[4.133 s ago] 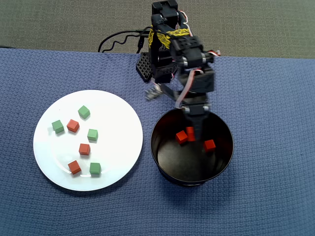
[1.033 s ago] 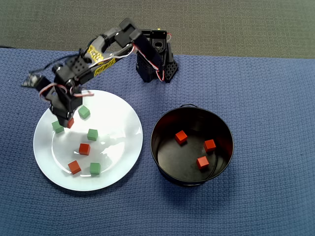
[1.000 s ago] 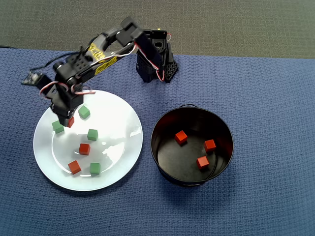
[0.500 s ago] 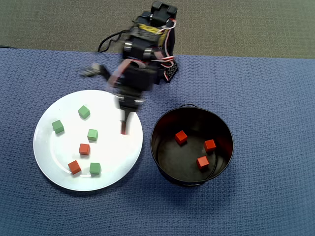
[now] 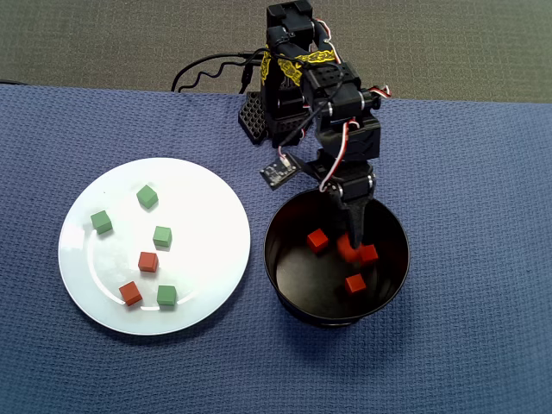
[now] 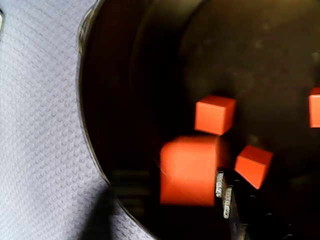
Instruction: Pick up the red cubes from the white plate and place them in the black recipient
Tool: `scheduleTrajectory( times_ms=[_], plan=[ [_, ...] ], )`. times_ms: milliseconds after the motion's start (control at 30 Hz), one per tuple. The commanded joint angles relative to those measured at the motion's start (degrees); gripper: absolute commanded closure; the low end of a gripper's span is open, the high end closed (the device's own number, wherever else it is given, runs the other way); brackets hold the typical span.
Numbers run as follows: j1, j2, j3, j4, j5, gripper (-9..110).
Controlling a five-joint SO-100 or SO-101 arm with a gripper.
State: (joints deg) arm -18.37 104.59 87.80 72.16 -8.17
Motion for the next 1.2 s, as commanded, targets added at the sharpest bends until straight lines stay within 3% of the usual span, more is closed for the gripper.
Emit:
scheduleTrajectory(
  times_ms=[0,333,600,867,1167],
  plan=[
    [7.7,-1.6,-12.2,7.0,-3.0,69],
    [35.8,-9.4,-15.9,8.3,-19.2,78],
    [49.8,-21.3,-18.6,5.4,-26.6,81],
    [56.5,-34.5,-23.8,1.8,-31.5,83],
    [56.4,-44.3,-31.6,3.0,-30.5,81]
  ],
)
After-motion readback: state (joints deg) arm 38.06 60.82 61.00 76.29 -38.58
